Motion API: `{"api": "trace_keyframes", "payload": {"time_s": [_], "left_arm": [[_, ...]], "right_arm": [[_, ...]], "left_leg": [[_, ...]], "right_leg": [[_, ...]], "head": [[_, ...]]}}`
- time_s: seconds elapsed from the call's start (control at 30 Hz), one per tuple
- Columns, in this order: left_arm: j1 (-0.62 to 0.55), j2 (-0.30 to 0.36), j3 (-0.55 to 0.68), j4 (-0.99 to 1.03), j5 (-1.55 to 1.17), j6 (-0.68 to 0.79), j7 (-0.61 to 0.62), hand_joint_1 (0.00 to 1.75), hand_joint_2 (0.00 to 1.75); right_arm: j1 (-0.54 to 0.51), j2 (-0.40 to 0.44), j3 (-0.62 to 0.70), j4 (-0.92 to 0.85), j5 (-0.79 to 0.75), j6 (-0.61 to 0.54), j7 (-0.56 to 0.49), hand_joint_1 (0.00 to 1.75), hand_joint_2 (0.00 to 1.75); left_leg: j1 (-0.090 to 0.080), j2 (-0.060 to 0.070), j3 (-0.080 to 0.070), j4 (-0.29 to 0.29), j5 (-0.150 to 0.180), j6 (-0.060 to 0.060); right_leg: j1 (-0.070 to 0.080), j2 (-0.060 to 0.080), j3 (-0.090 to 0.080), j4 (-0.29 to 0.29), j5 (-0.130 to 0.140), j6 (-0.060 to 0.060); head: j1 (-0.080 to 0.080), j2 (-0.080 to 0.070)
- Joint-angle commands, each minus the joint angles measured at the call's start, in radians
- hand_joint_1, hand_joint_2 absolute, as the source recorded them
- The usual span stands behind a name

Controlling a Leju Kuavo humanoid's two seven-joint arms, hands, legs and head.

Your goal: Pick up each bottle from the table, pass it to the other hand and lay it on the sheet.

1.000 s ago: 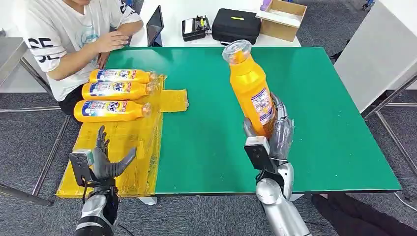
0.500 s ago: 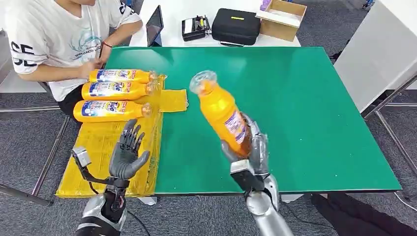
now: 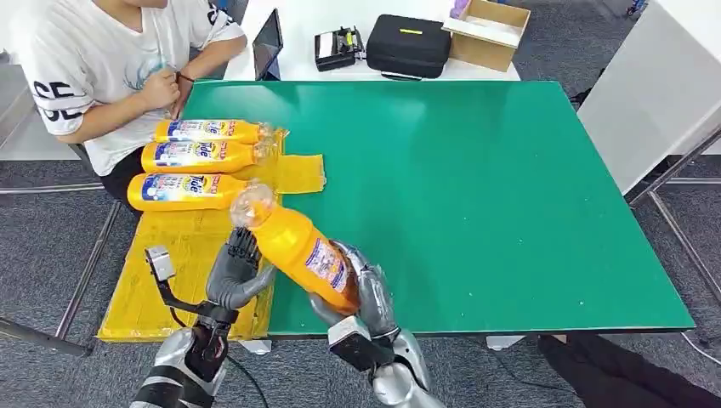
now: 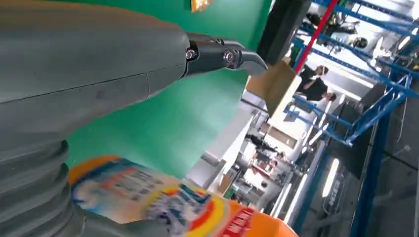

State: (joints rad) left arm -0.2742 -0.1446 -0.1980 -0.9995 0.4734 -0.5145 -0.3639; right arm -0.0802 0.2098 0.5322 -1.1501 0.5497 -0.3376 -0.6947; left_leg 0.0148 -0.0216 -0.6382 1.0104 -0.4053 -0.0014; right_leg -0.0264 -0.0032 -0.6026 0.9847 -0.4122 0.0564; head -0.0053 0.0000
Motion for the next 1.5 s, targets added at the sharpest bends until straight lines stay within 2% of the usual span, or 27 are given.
{"api": "trace_keyframes", "payload": {"time_s": [0.03,0.2,0.33,0.37,0.47,0.5,0.57,0.7,0.8,0.97,1.33,1.5], "left_arm": [[0.0,0.069,-0.078,-0.008,0.019,-0.037,-0.004,0.0,1.75],[0.031,0.077,-0.081,-0.059,0.018,-0.041,-0.005,0.0,1.75],[0.029,0.075,-0.081,-0.059,0.018,-0.04,-0.005,0.0,1.75],[0.029,0.075,-0.081,-0.059,0.018,-0.04,-0.005,0.0,1.75],[0.034,0.077,-0.084,-0.06,0.022,-0.048,-0.003,0.0,1.75],[0.037,0.079,-0.086,-0.06,0.019,-0.046,-0.002,0.0,1.75],[0.046,0.077,-0.083,-0.063,0.021,-0.035,-0.001,0.0,1.75],[0.052,0.077,-0.078,-0.058,0.02,-0.027,0.005,0.0,1.75],[0.045,0.077,-0.094,-0.044,0.012,-0.039,0.007,0.0,1.75],[0.014,0.075,-0.114,0.007,0.003,-0.038,0.007,0.0,1.75],[0.0,0.069,-0.127,0.041,0.027,-0.084,0.004,0.0,1.75],[0.0,0.069,-0.127,0.041,0.027,-0.084,0.004,0.0,1.75]], "right_arm": [[-0.062,-0.016,0.024,0.103,-0.037,-0.002,0.005,1.75,1.75],[-0.056,-0.017,-0.008,0.083,-0.056,0.025,0.018,1.75,1.75],[-0.054,-0.016,-0.007,0.084,-0.056,0.025,0.018,1.75,1.75],[-0.054,-0.016,-0.007,0.084,-0.056,0.025,0.018,1.75,1.75],[-0.055,-0.015,-0.009,0.091,-0.057,0.033,0.019,1.75,1.75],[-0.055,-0.013,-0.011,0.095,-0.052,0.031,0.019,1.75,1.75],[-0.052,-0.007,-0.024,0.095,-0.055,0.025,0.017,1.75,1.75],[-0.052,-0.008,-0.033,0.072,-0.058,0.031,0.024,1.75,1.75],[-0.071,-0.01,0.012,0.121,-0.02,0.062,0.042,1.75,1.75],[-0.117,0.019,0.117,0.3,0.053,0.083,0.057,1.75,1.75],[-0.169,0.048,0.207,0.47,0.083,0.139,0.08,1.75,1.75],[-0.169,0.048,0.207,0.47,0.083,0.139,0.08,1.75,1.75]], "left_leg": [[0.0,0.003,0.006,-0.001,-0.002,0.0],[0.0,0.003,0.003,0.0,-0.001,0.001],[0.001,0.005,0.008,0.0,-0.004,0.001],[0.0,0.002,0.004,-0.001,-0.001,0.0],[0.0,0.002,0.003,-0.001,-0.001,0.0],[0.001,0.005,0.008,0.0,-0.004,0.001],[0.0,0.002,0.003,-0.001,-0.001,0.0],[0.0,0.003,0.005,-0.001,-0.002,0.001],[0.0,0.003,0.004,0.0,-0.002,0.001],[0.0,0.003,0.005,-0.001,-0.002,0.0],[0.0,0.002,0.006,-0.001,-0.002,0.001],[0.0,0.002,0.007,-0.001,-0.002,0.001]], "right_leg": [[0.001,0.002,0.005,-0.001,-0.001,-0.003],[0.0,0.002,0.002,-0.001,0.0,-0.002],[0.002,0.003,0.008,-0.001,-0.002,-0.004],[0.0,0.001,0.003,-0.001,-0.001,-0.002],[0.0,0.001,0.002,-0.001,0.0,-0.002],[0.002,0.002,0.008,-0.001,-0.002,-0.004],[0.0,0.001,0.002,-0.001,0.0,-0.002],[0.001,0.002,0.005,-0.001,-0.001,-0.003],[0.001,0.001,0.004,-0.001,-0.001,-0.002],[0.001,0.002,0.005,-0.001,-0.001,-0.003],[0.001,0.0,0.006,-0.001,-0.002,-0.003],[0.001,0.001,0.007,-0.002,-0.002,-0.004]], "head": [[0.0,0.0],[0.0,0.0],[0.0,0.0],[0.0,0.0],[0.0,0.0],[0.0,0.0],[0.0,0.0],[0.0,0.0],[0.0,0.0],[0.0,0.0],[0.0,0.0],[0.0,0.0]]}}
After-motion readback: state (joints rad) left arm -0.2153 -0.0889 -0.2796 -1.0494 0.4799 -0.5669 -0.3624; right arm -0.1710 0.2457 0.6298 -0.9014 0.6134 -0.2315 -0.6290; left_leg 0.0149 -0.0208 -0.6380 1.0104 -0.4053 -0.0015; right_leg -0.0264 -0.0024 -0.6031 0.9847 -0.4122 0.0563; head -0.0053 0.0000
